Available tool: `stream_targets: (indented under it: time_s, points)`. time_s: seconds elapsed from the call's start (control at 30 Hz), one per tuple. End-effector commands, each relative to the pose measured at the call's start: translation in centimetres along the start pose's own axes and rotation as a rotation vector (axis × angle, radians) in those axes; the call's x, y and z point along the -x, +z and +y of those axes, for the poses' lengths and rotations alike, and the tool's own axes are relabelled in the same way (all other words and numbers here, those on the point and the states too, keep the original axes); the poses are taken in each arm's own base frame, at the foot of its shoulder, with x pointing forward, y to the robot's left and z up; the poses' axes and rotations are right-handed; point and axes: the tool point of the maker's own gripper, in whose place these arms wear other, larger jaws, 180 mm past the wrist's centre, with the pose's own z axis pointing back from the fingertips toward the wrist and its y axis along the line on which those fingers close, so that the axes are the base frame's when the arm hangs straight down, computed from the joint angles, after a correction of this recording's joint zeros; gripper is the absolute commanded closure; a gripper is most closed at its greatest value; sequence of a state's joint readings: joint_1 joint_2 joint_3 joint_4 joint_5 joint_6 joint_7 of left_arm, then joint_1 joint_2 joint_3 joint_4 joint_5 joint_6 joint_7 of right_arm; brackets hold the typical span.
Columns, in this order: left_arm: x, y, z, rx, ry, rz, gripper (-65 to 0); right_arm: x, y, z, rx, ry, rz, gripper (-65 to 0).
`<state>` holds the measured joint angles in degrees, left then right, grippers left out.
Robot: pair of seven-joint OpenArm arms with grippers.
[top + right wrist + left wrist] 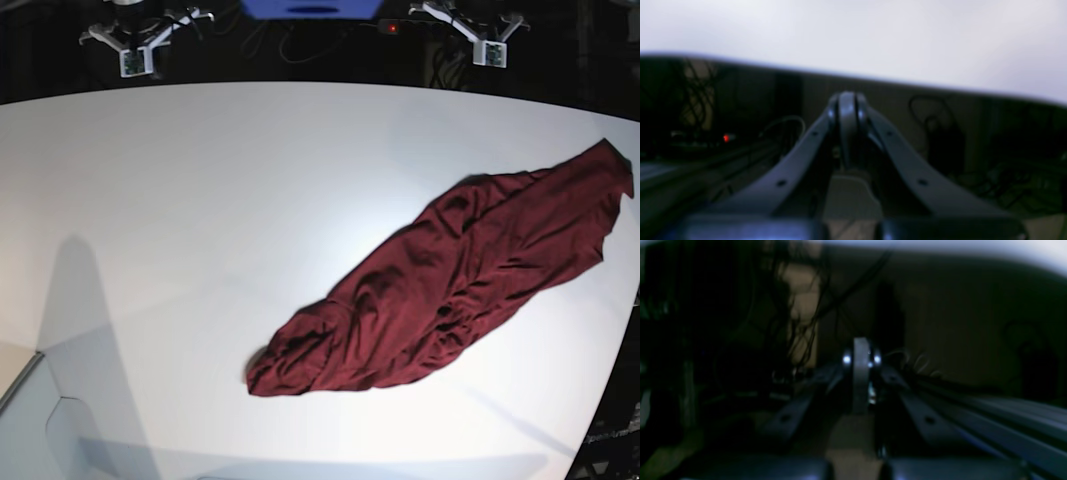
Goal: Layout the t-shirt on the table in an organized manner, then fold the t-shirt properly
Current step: 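Lower the right gripper onto the maroon shirt's bunched end and grasp it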
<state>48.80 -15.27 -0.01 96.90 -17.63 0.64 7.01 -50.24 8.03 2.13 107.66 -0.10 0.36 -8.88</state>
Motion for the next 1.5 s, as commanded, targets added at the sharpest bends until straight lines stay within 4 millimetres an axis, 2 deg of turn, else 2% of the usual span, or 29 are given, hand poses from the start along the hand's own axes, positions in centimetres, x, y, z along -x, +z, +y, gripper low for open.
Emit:
stream_targets:
  time_s: [0.0, 0.1, 0.17, 0.23, 0.33, 0.5, 0.63, 0.73, 0.9, 0.97, 1.1, 1.2, 1.37, 1.47]
  points:
    - [-0.6, 1.0, -0.3, 0.008, -0.001, -0.019, 0.0, -2.0, 0.8, -0.1, -0.002, 0.007, -0.066, 0.0]
    - [-3.8, 2.6, 0.5, -0.021, 0.002, -0.100, 0.0, -5.2, 1.7, 0.2, -0.011, 0.005, -0.150, 0.0]
    - [-5.8, 3.7, 1.1, -0.047, 0.008, -0.153, 0.0, -6.0, 1.7, 0.2, -0.010, 0.005, -0.173, 0.0]
    - [-7.3, 4.7, 2.4, -0.093, 0.004, -0.194, 0.0, -6.7, 1.4, 0.2, -0.008, 0.004, -0.195, 0.0]
    - [-8.6, 5.5, 4.7, -0.161, -0.004, -0.230, 0.0, -7.8, 0.9, 0.3, -0.008, 0.000, -0.226, 0.0]
    - [-10.1, 7.0, 9.0, -0.301, 0.003, -0.282, 0.0, -10.5, -0.2, 2.1, -0.055, -0.015, -0.299, 0.0]
    - [-12.1, 8.2, 12.3, -0.427, 0.034, -0.366, -0.2, -12.5, -0.6, 4.2, -0.110, -0.031, -0.353, 0.0]
    - [-13.6, 9.4, 14.9, -0.520, 0.056, -0.423, -6.5, -13.5, -0.8, 5.5, -0.144, -0.038, -0.373, 0.0]
    - [-14.4, 10.7, 19.5, -0.644, 0.227, -0.422, -26.2, -14.3, -1.8, 7.7, -0.202, -0.029, -0.333, -1.1]
    - [-14.3, 11.2, 21.4, -0.669, 0.335, -0.415, -29.8, -14.7, -2.2, 8.4, -0.223, -0.022, -0.319, -4.7]
    - [-13.6, 10.3, 24.2, -0.660, 0.528, -0.375, -30.4, -15.7, -2.5, 9.3, -0.247, -0.015, -0.333, -12.6]
    - [-13.6, 9.2, 25.0, -0.624, 0.570, -0.338, -30.3, -17.2, -2.7, 9.4, -0.249, -0.010, -0.369, -18.9]
    - [-14.5, 7.9, 23.6, -0.531, 0.493, -0.322, -30.2, -21.1, -3.8, 8.9, -0.233, 0.005, -0.458, -25.9]
    - [-14.3, 7.3, 22.6, -0.493, 0.483, -0.318, -30.2, -23.6, -5.0, 10.9, -0.278, 0.049, -0.462, -27.3]
